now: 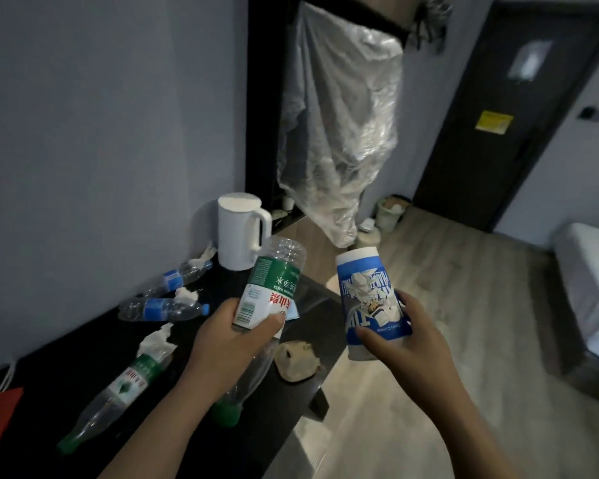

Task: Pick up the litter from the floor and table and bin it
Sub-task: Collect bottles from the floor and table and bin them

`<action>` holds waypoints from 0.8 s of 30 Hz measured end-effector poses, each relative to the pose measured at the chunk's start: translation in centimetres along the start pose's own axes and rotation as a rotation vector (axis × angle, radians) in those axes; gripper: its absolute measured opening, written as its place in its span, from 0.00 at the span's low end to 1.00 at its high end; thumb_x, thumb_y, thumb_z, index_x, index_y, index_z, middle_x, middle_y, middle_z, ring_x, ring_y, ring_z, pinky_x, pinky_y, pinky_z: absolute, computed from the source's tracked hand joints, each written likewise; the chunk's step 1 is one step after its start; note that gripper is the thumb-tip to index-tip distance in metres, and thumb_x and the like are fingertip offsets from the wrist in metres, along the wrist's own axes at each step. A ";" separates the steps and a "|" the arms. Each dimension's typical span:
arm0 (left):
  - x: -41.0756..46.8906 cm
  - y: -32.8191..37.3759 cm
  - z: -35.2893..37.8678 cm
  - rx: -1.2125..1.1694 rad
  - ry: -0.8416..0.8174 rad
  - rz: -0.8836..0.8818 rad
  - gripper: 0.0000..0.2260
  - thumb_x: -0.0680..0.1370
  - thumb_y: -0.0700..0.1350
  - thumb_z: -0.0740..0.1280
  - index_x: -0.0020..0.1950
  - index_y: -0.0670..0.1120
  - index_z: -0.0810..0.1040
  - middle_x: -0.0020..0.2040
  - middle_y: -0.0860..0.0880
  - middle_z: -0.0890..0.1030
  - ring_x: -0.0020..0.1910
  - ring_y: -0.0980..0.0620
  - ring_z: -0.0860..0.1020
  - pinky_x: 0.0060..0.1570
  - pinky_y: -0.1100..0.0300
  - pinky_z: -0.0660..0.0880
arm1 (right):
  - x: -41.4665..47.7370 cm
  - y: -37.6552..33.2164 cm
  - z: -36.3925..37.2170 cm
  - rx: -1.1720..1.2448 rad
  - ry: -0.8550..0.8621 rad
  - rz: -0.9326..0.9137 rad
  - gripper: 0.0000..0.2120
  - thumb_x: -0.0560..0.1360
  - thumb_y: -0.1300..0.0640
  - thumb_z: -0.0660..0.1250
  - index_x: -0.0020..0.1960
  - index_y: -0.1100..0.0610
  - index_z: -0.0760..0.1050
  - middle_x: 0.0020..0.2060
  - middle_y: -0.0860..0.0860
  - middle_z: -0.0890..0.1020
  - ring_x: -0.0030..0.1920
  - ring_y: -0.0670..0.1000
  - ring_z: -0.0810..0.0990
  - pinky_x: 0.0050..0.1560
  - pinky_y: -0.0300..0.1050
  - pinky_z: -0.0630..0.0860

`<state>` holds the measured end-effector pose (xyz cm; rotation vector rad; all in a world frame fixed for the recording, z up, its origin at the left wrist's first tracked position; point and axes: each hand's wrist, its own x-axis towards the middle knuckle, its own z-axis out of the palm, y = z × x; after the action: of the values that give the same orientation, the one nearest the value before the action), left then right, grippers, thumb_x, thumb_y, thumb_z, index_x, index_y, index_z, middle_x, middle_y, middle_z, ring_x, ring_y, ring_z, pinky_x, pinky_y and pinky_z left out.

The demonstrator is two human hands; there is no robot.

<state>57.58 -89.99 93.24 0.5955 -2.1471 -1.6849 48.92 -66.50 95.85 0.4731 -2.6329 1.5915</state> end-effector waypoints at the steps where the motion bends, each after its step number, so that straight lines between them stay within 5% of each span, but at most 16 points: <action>1: 0.4 1.1 1.2 -0.008 -0.025 0.033 0.15 0.67 0.59 0.73 0.50 0.55 0.78 0.43 0.60 0.83 0.41 0.66 0.81 0.31 0.72 0.74 | 0.2 -0.1 -1.6 0.013 0.040 -0.013 0.35 0.66 0.51 0.76 0.70 0.48 0.65 0.50 0.38 0.76 0.46 0.40 0.80 0.34 0.30 0.77; 11: 3.6 16.0 18.2 -0.100 -0.151 0.361 0.12 0.68 0.54 0.75 0.48 0.54 0.79 0.41 0.63 0.83 0.38 0.64 0.81 0.35 0.67 0.74 | 4.0 1.2 -20.2 0.109 0.371 -0.167 0.32 0.66 0.55 0.77 0.66 0.47 0.67 0.52 0.40 0.78 0.48 0.37 0.80 0.39 0.28 0.76; 15: 3.5 20.0 25.2 -0.181 -0.226 0.414 0.16 0.63 0.59 0.74 0.47 0.55 0.81 0.42 0.57 0.85 0.38 0.59 0.83 0.36 0.62 0.78 | 5.3 2.4 -26.8 0.087 0.477 -0.213 0.31 0.64 0.48 0.75 0.64 0.41 0.65 0.49 0.35 0.77 0.49 0.34 0.78 0.41 0.34 0.78; 19: 3.8 22.7 31.4 -0.170 -0.334 0.489 0.19 0.62 0.63 0.71 0.48 0.56 0.80 0.42 0.57 0.85 0.38 0.58 0.83 0.31 0.68 0.75 | 6.0 3.9 -31.9 0.091 0.558 -0.220 0.35 0.59 0.40 0.73 0.64 0.41 0.64 0.49 0.35 0.76 0.49 0.34 0.78 0.38 0.30 0.77; 24: 5.4 25.5 37.8 -0.248 -0.402 0.491 0.20 0.60 0.66 0.70 0.48 0.60 0.80 0.44 0.56 0.85 0.42 0.54 0.84 0.45 0.48 0.81 | 7.8 5.8 -36.8 0.057 0.644 -0.224 0.31 0.65 0.48 0.75 0.64 0.42 0.65 0.51 0.35 0.76 0.48 0.32 0.78 0.36 0.26 0.75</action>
<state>30.82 -56.35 109.21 -0.3458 -2.0489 -1.8385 35.03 -33.89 109.78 0.1962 -1.9879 1.4413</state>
